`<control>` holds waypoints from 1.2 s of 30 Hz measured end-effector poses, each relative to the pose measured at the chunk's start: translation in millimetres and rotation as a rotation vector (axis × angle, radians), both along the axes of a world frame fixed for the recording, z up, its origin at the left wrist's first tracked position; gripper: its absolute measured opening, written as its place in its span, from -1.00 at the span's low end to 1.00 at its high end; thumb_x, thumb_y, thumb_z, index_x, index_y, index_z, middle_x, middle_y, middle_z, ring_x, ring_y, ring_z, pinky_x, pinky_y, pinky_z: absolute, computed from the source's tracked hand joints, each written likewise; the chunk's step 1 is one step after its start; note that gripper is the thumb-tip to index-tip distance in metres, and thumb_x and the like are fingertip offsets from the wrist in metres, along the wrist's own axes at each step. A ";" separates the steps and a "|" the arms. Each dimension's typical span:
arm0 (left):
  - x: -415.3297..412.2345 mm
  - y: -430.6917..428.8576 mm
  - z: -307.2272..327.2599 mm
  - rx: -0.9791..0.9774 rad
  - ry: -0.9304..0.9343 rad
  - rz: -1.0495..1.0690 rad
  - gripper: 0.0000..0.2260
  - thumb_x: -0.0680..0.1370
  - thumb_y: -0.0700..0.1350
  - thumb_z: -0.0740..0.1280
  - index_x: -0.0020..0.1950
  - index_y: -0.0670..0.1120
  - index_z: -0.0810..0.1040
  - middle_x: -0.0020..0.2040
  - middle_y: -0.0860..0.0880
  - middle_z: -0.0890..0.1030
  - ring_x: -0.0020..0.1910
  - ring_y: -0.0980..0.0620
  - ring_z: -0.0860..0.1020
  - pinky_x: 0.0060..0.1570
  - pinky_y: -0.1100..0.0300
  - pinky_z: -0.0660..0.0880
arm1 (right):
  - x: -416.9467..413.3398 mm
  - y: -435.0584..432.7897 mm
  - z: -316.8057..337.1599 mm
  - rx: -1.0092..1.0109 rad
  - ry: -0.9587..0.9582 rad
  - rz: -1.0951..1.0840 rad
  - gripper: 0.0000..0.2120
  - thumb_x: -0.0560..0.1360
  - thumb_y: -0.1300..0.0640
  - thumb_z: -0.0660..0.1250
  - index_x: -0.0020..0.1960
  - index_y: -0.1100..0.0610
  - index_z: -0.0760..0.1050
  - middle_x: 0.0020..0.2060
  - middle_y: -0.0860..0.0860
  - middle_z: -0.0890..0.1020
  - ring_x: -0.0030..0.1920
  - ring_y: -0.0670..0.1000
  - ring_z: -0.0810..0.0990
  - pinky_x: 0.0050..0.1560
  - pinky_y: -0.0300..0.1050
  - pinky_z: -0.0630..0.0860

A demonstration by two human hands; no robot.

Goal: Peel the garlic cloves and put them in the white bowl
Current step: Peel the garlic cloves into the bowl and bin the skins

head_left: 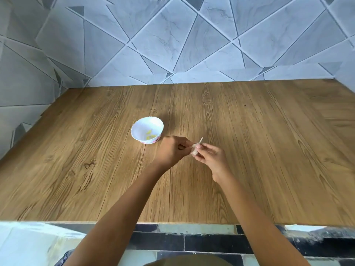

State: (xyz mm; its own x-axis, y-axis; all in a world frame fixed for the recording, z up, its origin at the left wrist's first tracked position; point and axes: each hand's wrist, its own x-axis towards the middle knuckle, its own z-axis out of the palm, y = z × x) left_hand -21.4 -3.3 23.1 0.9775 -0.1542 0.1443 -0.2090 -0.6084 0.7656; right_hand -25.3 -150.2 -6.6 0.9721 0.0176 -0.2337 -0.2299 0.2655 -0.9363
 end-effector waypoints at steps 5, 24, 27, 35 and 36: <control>-1.7 -9.3 -6.8 0.187 -0.120 0.084 -0.88 0.45 -0.15 0.42 -0.11 -0.19 0.66 -0.24 -0.09 0.68 -0.24 -0.02 0.64 -0.21 0.08 0.55 | 3.7 8.5 -4.3 -0.143 -0.071 -0.043 -0.79 0.50 0.29 0.34 0.11 0.34 0.56 -0.18 0.09 0.65 -0.22 -0.13 0.63 -0.19 -0.29 0.60; 0.6 -16.0 -30.2 -0.182 -0.069 0.341 -0.94 0.42 -0.20 0.43 -0.23 -0.14 0.58 -0.32 0.08 0.61 -0.31 0.22 0.57 -0.24 0.31 0.50 | 16.6 17.3 -7.8 -0.074 0.025 -0.114 -0.86 0.51 0.28 0.34 -0.20 0.29 0.60 -0.22 0.12 0.67 -0.18 -0.04 0.66 -0.12 -0.18 0.63; 3.9 -7.7 -27.8 -0.391 0.126 0.385 -0.95 0.43 -0.29 0.38 -0.20 -0.16 0.60 -0.27 -0.03 0.65 -0.26 0.08 0.61 -0.11 0.08 0.57 | 21.5 13.5 -6.4 -0.132 0.016 -0.144 -0.90 0.48 0.23 0.39 -0.16 0.26 0.61 -0.25 0.08 0.66 -0.24 -0.05 0.64 -0.20 -0.24 0.61; -7.9 12.3 -16.6 -0.754 0.272 0.454 -0.89 0.52 -0.34 0.30 -0.18 -0.19 0.47 -0.23 -0.13 0.54 -0.23 -0.02 0.56 -0.18 0.24 0.58 | 43.3 20.9 -2.8 -0.244 0.023 -0.102 -0.82 0.46 0.27 0.37 -0.32 0.20 0.56 -0.39 0.06 0.58 -0.36 -0.06 0.54 -0.21 -0.18 0.59; -9.7 15.0 -16.7 -0.749 0.278 0.469 -0.89 0.53 -0.34 0.28 -0.17 -0.19 0.47 -0.23 -0.12 0.54 -0.24 -0.02 0.56 -0.19 0.24 0.57 | 46.3 18.7 -4.1 -0.282 0.009 -0.088 -0.82 0.46 0.27 0.36 -0.33 0.23 0.55 -0.41 0.07 0.57 -0.39 -0.06 0.53 -0.23 -0.18 0.57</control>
State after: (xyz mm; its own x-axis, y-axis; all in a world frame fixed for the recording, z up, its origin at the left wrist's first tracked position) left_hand -31.1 11.7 6.4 0.9305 0.3049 -0.2031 0.1841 0.0902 0.9788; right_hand 21.0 -131.5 -10.7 0.9651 -0.1331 -0.2256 -0.2258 0.0141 -0.9741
